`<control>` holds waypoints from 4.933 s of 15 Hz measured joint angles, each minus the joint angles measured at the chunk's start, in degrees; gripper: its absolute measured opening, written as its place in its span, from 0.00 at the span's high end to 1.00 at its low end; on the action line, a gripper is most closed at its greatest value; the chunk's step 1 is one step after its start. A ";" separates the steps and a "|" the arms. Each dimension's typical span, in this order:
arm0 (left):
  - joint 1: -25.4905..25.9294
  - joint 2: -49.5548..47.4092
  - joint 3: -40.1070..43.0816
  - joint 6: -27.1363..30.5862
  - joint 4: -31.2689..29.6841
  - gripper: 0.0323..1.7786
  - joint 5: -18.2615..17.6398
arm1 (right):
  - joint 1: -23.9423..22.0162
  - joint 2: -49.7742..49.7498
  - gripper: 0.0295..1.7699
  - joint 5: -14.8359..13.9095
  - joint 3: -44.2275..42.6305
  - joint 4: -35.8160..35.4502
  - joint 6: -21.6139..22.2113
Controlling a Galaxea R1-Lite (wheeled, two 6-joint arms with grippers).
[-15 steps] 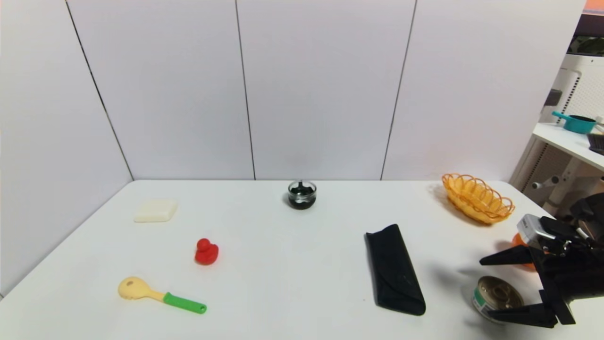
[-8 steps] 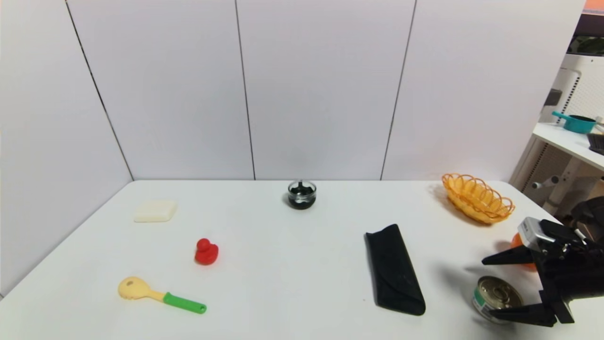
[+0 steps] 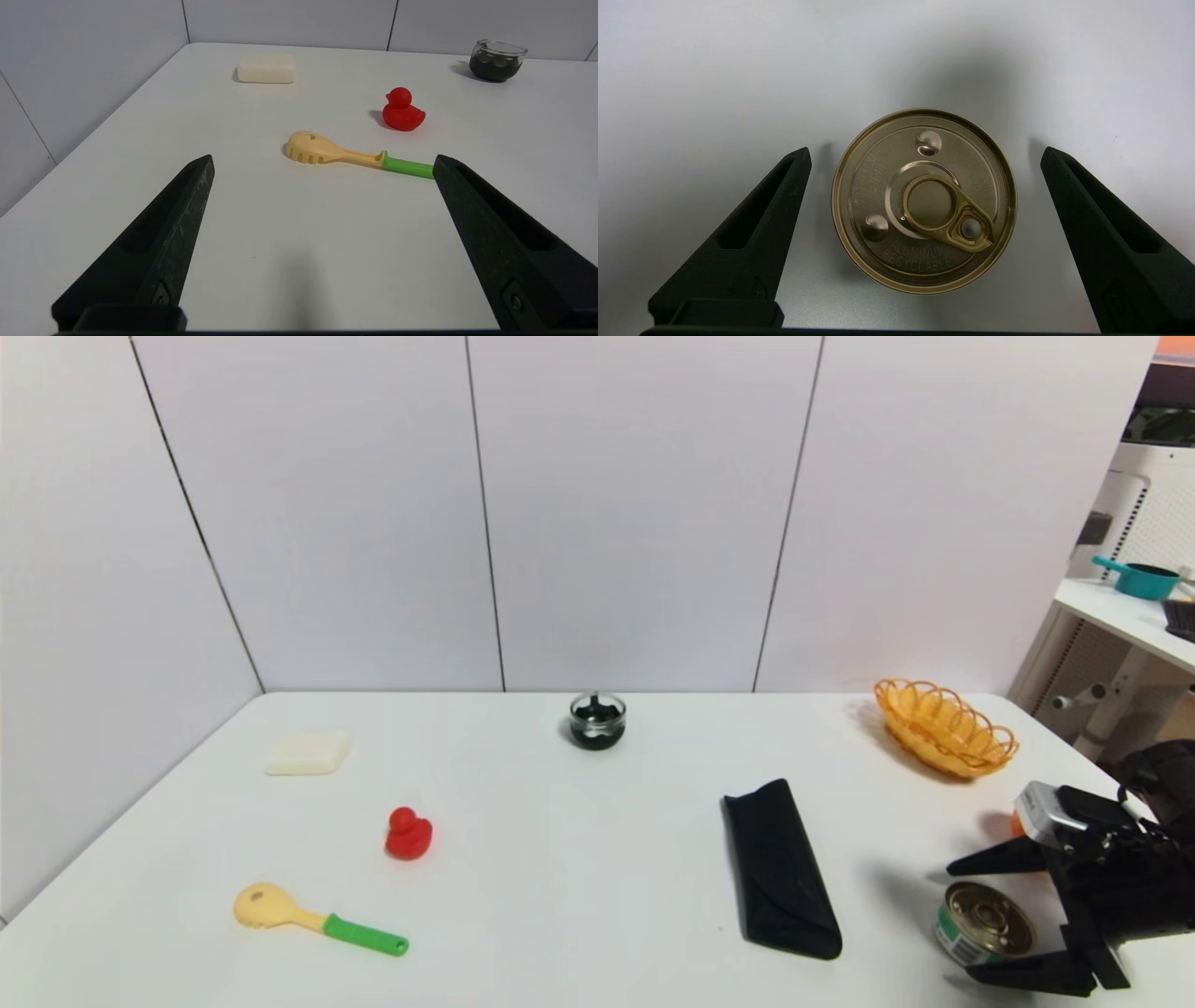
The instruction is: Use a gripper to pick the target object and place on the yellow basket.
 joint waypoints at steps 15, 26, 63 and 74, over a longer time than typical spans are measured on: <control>0.00 0.00 0.00 0.00 0.00 0.05 -0.02 | -1.18 4.11 0.04 0.01 -0.09 -0.05 -1.18; 0.00 0.00 0.00 0.02 0.00 0.05 0.00 | -1.18 4.85 0.44 -0.77 0.00 0.11 -1.17; 0.02 0.00 0.00 0.02 -0.02 0.05 0.00 | -3.17 35.84 0.46 -3.74 -63.93 0.30 28.32; 0.00 0.00 0.00 0.02 -0.02 0.05 -0.02 | -2.67 34.76 0.20 -3.55 -63.92 0.52 28.98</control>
